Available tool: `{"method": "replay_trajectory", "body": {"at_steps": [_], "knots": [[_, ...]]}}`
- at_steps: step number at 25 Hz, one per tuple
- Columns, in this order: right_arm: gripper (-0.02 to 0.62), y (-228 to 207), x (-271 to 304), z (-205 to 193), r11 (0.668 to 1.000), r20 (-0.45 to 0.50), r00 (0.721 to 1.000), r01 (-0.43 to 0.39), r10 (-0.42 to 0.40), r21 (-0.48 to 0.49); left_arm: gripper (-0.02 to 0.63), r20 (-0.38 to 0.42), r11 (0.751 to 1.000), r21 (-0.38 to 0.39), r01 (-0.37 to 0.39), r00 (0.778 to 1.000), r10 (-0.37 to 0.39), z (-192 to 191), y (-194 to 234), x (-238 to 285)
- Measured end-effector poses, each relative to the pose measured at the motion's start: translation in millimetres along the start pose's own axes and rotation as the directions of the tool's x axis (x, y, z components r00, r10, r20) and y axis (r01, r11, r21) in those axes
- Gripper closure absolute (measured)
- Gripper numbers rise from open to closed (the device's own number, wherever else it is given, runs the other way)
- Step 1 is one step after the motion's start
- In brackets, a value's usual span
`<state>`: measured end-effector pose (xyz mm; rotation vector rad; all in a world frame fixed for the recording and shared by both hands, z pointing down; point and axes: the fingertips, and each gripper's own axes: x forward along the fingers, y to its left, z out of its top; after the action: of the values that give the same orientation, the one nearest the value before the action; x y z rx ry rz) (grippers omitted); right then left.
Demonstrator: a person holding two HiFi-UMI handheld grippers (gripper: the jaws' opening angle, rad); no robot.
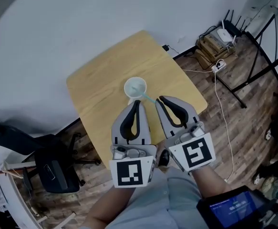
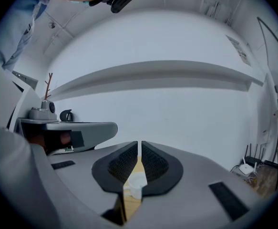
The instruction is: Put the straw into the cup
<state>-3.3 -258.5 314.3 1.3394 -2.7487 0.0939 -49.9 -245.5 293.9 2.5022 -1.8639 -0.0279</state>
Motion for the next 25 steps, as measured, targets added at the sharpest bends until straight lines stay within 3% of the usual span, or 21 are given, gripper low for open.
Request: {"method": "replay_trajectory", "body": {"at_steps": [9,25], "knots": [[0.595,10,-31,49,0.998,0.106,0.994,0.029,-0.023,-0.059,0.609,0.105,0.998,0.067,0.002,0.994,-0.009,49,-22,-26],[0.597,1,-47,63,0.995,0.134,0.99,0.051,-0.04,-0.083,0.609,0.131,0.997,0.078,0.001,0.991,-0.011,61,-31,-30]]}}
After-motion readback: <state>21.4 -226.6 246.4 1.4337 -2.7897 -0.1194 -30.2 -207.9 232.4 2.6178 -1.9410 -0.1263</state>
